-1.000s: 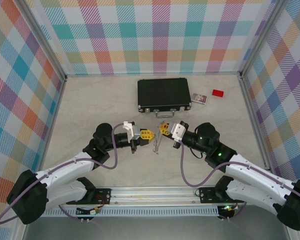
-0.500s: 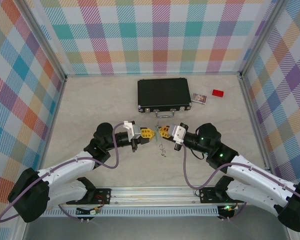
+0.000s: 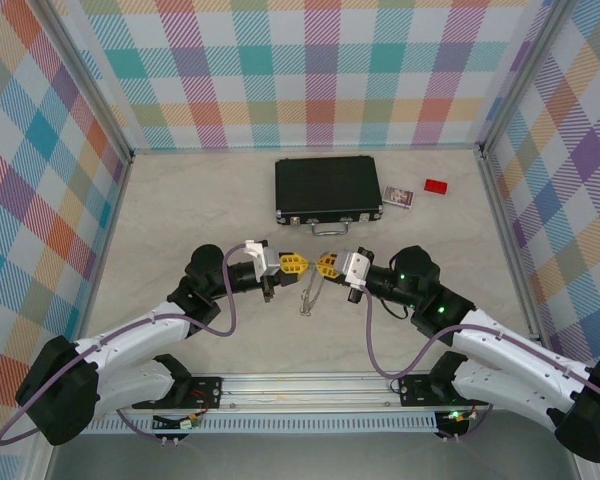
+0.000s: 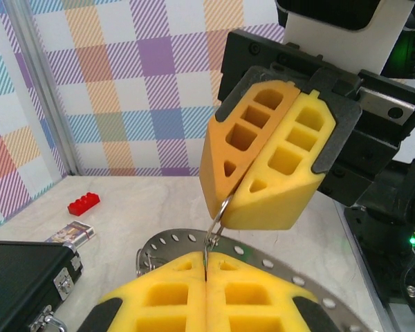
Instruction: Put the keys on the keyring
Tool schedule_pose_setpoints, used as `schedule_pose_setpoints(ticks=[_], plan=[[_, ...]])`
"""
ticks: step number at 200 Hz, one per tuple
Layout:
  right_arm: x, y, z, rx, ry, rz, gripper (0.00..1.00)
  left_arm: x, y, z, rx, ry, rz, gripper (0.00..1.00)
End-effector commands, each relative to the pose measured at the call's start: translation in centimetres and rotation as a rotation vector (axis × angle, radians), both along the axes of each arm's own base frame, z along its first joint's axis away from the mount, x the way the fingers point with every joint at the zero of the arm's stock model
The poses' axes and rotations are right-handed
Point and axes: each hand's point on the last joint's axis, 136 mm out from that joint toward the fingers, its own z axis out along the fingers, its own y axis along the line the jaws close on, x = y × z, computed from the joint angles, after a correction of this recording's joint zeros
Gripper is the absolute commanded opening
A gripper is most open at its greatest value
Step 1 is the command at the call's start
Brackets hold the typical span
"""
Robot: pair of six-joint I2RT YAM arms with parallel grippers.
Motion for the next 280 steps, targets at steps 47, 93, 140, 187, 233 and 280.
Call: schedule_pose_setpoints(ticks=[47, 93, 140, 187, 233, 280], plan=[[-0.2, 0.3, 1.9, 0.053, -0.029, 0.013, 0.00, -0.2, -0.2, 2.0, -0.043, -0.046, -0.027, 0.00], [-0.1, -0.1, 2.3, 0.072, -0.048, -0.002, 0.00, -0.1, -0.1, 1.8, -0.041, -0.043, -0.021, 0.00], [-0.1, 0.0, 2.1, 0.068, -0.039, 0.000, 0.00, 0.0, -0.1, 1.8, -0.041, -0.037, -0.017, 0.00], [-0.1, 0.1, 2.0, 0.066, -0.035, 0.002, 0.00, -0.1, -0.1, 1.9, -0.043, -0.043, -0.017, 0.00], [0.1, 0.4, 1.4, 0.044, -0.014, 0.011, 0.00, -0.5, -0.1, 2.3, -0.049, -0.048, -0.038, 0.00], [0.4, 0.6, 1.2, 0.037, -0.004, 0.001, 0.00, -0.8, -0.1, 2.3, -0.047, -0.046, -0.050, 0.00]])
